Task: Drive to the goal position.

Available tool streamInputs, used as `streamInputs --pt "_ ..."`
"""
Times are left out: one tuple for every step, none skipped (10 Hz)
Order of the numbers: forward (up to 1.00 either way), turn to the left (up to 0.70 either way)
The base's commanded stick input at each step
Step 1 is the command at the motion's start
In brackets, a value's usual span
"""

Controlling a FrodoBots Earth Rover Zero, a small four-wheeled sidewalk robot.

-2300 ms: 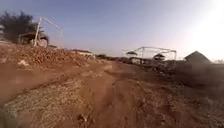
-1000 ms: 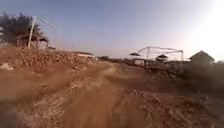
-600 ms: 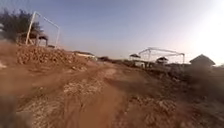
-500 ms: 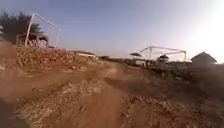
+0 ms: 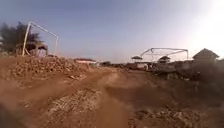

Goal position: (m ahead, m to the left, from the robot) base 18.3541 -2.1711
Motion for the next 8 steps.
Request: streamInputs --pt "0.7 0.0" --pt "0.7 0.0" --pt "0.7 0.0" --pt "0.7 -0.01" --pt "0.7 -0.2" --pt "0.7 -0.35" --pt "0.7 -0.35" --pt "0.7 -0.28"
